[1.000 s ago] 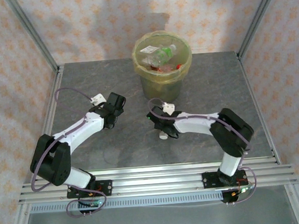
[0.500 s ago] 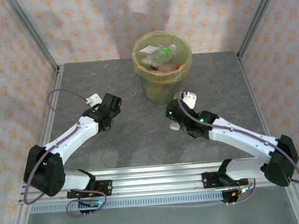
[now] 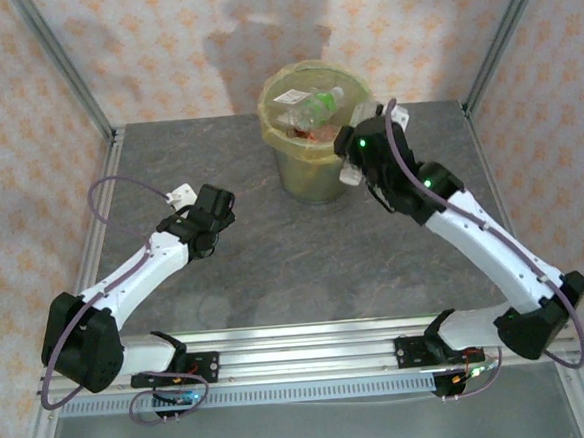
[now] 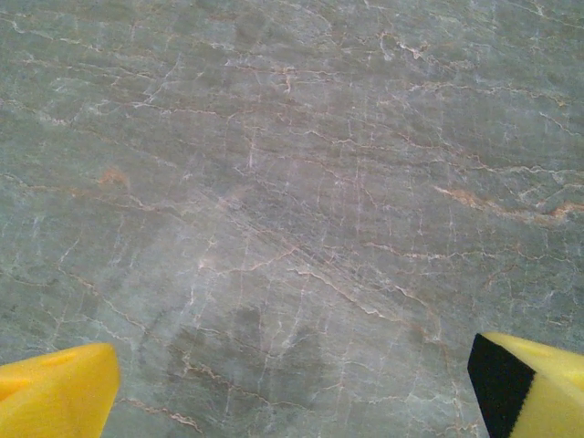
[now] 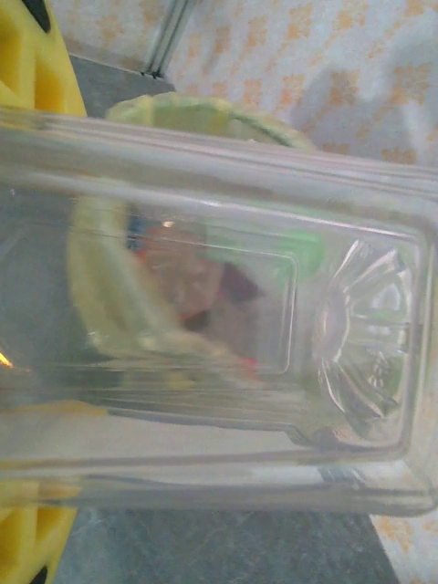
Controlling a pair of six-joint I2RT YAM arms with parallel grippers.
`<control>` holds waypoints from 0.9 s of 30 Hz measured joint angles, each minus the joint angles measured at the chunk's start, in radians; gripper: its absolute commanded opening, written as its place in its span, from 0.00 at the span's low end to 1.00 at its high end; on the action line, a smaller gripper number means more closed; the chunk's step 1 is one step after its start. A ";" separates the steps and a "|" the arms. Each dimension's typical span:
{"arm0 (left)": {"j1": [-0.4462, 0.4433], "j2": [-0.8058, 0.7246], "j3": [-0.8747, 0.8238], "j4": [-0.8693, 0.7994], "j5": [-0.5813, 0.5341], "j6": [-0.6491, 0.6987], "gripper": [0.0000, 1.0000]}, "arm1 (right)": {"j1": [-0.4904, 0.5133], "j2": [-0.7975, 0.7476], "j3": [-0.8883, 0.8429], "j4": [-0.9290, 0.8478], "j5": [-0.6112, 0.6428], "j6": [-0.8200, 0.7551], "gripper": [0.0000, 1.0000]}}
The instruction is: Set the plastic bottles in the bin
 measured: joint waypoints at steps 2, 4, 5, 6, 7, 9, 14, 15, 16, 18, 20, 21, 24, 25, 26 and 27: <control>0.000 -0.001 0.000 0.000 0.002 0.000 1.00 | -0.035 0.053 0.064 -0.007 -0.025 -0.017 0.44; 0.000 -0.004 0.000 0.000 0.003 0.000 1.00 | -0.067 0.103 0.117 -0.012 -0.051 -0.028 0.44; 0.000 -0.006 0.000 0.000 0.003 0.000 1.00 | -0.083 0.127 0.140 -0.015 -0.063 -0.031 0.44; 0.000 -0.010 0.000 0.000 0.003 0.001 1.00 | -0.098 0.154 0.165 -0.018 -0.077 -0.035 0.44; 0.000 -0.013 0.000 0.000 0.003 0.001 1.00 | -0.108 0.177 0.184 -0.021 -0.087 -0.035 0.44; 0.000 -0.019 0.000 0.000 0.003 0.004 1.00 | -0.130 0.232 0.239 -0.034 -0.111 -0.039 0.44; 0.000 -0.022 0.000 0.000 0.003 0.008 1.00 | -0.149 0.365 0.387 -0.070 -0.142 -0.042 0.44; 0.000 -0.022 0.000 0.000 0.003 0.008 1.00 | -0.149 0.389 0.417 -0.078 -0.144 -0.042 0.44; 0.000 -0.022 0.000 0.000 0.003 0.008 1.00 | -0.149 0.419 0.452 -0.089 -0.147 -0.042 0.45; 0.000 -0.022 0.000 0.000 0.003 0.008 1.00 | -0.149 0.469 0.516 -0.114 -0.148 -0.042 0.47; 0.000 -0.022 0.000 0.000 0.003 0.008 1.00 | -0.149 0.515 0.570 -0.142 -0.146 -0.042 0.47; 0.000 -0.022 0.000 0.000 0.003 0.008 1.00 | -0.149 0.531 0.589 -0.153 -0.145 -0.042 0.47; 0.000 -0.022 0.000 0.000 0.003 0.008 1.00 | -0.149 0.568 0.618 -0.183 -0.131 -0.042 0.47; 0.000 -0.022 0.000 0.000 0.003 0.008 1.00 | -0.149 0.575 0.620 -0.191 -0.128 -0.042 0.48; 0.000 -0.022 0.000 0.000 0.003 0.008 1.00 | -0.149 0.582 0.620 -0.200 -0.123 -0.042 0.49; 0.000 -0.022 0.000 0.000 0.003 0.008 1.00 | -0.149 0.587 0.620 -0.208 -0.120 -0.042 0.50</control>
